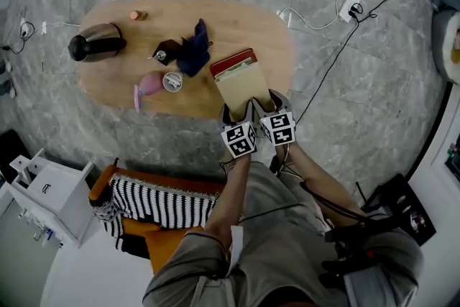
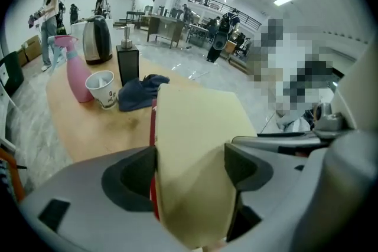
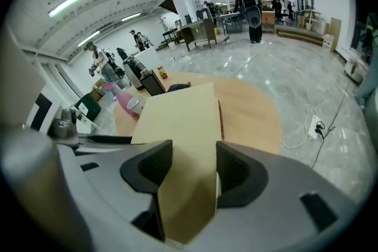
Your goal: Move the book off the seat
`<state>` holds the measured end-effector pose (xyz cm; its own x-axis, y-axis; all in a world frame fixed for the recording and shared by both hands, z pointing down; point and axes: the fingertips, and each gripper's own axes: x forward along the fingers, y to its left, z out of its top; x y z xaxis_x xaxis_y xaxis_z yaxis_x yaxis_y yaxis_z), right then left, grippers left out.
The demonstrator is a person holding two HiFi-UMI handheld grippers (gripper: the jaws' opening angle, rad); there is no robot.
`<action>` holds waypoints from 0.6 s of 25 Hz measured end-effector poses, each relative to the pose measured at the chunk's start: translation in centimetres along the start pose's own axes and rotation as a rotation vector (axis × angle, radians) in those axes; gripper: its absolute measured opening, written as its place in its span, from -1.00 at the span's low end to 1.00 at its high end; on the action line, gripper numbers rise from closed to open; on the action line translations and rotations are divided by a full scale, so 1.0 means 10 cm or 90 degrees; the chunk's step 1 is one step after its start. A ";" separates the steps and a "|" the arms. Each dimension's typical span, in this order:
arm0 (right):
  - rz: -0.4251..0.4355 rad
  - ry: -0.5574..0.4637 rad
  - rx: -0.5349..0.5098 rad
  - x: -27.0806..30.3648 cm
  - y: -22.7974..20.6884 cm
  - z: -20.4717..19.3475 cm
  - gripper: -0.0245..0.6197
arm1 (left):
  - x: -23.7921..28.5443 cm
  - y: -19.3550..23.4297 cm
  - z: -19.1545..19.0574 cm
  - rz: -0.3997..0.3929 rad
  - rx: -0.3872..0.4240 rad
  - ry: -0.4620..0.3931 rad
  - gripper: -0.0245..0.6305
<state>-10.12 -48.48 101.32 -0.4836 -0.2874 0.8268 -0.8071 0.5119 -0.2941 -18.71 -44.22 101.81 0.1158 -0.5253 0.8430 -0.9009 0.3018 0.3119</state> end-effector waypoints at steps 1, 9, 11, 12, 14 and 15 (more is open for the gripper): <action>0.006 0.002 0.002 0.04 0.00 -0.03 -0.24 | 0.02 0.02 -0.03 0.003 0.001 0.004 0.23; 0.043 0.004 -0.005 0.23 -0.05 -0.08 -0.20 | 0.17 0.09 -0.06 -0.004 -0.002 -0.009 0.23; 0.020 0.019 0.000 0.14 -0.12 -0.05 -0.13 | 0.11 0.07 -0.06 -0.005 0.010 0.018 0.24; 0.009 0.012 0.015 0.07 -0.15 0.01 -0.12 | 0.04 0.07 0.01 -0.002 0.020 0.017 0.23; 0.008 -0.017 0.044 -0.14 -0.13 0.23 -0.13 | -0.18 0.03 0.29 -0.001 0.033 -0.021 0.23; 0.013 -0.030 0.040 -0.27 -0.08 0.37 -0.13 | -0.32 -0.02 0.47 -0.006 0.036 -0.046 0.23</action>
<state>-9.37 -51.08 97.56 -0.5140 -0.3166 0.7972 -0.8163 0.4662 -0.3412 -20.88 -46.33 96.94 0.0961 -0.5850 0.8054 -0.9223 0.2519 0.2930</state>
